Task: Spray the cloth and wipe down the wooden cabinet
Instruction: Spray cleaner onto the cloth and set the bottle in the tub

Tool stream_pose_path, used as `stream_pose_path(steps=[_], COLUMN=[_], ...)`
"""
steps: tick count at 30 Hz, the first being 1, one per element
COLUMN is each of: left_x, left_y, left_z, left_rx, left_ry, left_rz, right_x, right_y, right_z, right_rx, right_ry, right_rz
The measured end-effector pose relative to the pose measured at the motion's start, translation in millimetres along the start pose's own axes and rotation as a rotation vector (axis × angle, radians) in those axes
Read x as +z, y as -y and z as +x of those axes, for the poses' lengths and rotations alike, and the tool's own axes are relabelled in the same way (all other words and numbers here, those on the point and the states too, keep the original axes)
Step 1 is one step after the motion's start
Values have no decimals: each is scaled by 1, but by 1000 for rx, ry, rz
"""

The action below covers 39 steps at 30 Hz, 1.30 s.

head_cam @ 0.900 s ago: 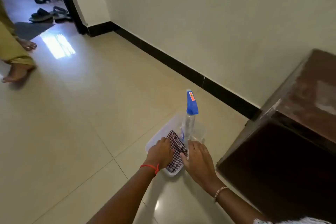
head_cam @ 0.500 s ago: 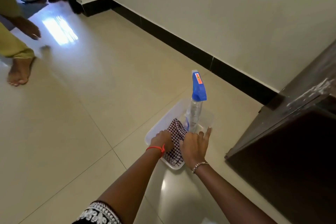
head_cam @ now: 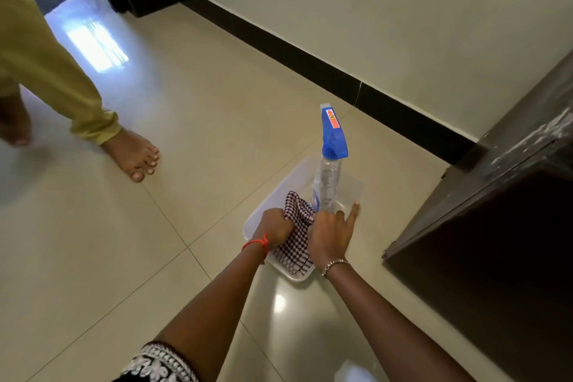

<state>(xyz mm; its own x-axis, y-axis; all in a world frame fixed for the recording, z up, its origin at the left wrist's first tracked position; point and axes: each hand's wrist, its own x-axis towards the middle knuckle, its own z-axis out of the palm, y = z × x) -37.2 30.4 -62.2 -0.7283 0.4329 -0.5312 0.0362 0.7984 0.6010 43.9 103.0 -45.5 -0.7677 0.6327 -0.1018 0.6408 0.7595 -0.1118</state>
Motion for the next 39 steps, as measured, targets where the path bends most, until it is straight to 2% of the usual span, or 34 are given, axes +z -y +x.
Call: stream_pose_path(steps=[5, 11, 14, 18, 21, 25, 29, 31, 35, 37, 39], left_x=[-19, -42, -51, -61, -62, -58, -52, -52, -54, -56, -60], left_y=[-5, -12, -17, -22, -23, -27, -24, -18, -6, -4, -4], left_z=[-23, -51, -65, -84, -92, -97, -97, -97, -96, -95, -93], left_rx=[-27, -24, 30, 99, 152, 96, 58, 60, 96, 120, 134], left_ry=[73, 365, 435, 501, 503, 531, 508, 494, 448, 416, 384], left_rz=[-302, -849, -1007, -1242, -1369, -1466, -1537, -1566, -1620, -1638, -1646], right_x=[-12, -40, -58, -80, -92, -105, -115, -116, -115, -114, -116], right_y=[-12, -26, -29, -30, -30, -32, -37, -40, -45, -44, -41], right_z=[-4, -12, -19, -25, -31, -33, -24, -18, 2, 17, 33], right_rx=[2, -19, -18, 133, 201, 78, -61, -64, 35, 21, -18], right_ry=[-51, -168, -124, -57, -47, -122, -64, -67, -191, -127, 19], right_rz=[232, 524, 755, 1146, 1302, 1339, 1319, 1309, 1188, 1159, 1159])
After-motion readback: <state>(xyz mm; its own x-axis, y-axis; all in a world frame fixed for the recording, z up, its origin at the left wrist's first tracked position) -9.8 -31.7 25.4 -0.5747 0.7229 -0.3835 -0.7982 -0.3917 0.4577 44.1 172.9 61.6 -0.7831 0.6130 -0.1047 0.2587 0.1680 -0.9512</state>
